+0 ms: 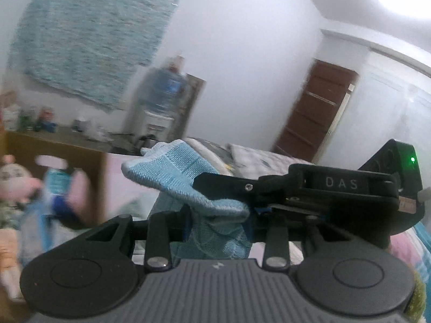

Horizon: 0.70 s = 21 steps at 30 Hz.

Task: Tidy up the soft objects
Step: 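Carry the towel with both tools over the cardboard box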

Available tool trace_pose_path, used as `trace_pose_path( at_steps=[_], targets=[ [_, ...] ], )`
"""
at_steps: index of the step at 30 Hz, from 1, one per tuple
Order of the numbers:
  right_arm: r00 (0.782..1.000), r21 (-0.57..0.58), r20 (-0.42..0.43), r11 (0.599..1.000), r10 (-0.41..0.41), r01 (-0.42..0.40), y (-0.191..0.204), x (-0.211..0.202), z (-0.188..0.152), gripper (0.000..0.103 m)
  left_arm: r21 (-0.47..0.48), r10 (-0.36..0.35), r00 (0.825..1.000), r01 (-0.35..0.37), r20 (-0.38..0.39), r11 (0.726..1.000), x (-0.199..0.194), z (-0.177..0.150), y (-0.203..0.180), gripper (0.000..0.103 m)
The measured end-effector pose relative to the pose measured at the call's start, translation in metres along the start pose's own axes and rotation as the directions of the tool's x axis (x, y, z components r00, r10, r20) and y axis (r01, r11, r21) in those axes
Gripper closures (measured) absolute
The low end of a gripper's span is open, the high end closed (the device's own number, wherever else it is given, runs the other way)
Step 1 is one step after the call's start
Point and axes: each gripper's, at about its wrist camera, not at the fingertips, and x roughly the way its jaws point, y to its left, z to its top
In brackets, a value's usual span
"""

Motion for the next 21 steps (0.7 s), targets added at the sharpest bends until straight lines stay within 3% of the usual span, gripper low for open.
trace_pose_path(
  at_steps=[4, 11, 21],
  targets=[
    [0.997, -0.010, -0.075, 0.999, 0.032, -0.033, 0.023, 0.047, -0.003, 0.065, -0.053, 0.066, 0.998, -0.067, -0.013, 0.996, -0.020, 0.002, 0.037, 0.066],
    [0.974, -0.004, -0.227, 1.000, 0.016, -0.017, 0.050, 0.114, -0.025, 0.065, -0.172, 0.113, 0.989, -0.127, -0.092, 0.977, -0.037, -0.010, 0.095, 0.066],
    [0.949, -0.014, -0.299, 0.994, 0.102, -0.111, 0.088, 0.178, -0.025, 0.064, -0.200, 0.208, 0.974, -0.222, -0.089, 0.954, -0.086, 0.007, 0.147, 0.065]
  ],
)
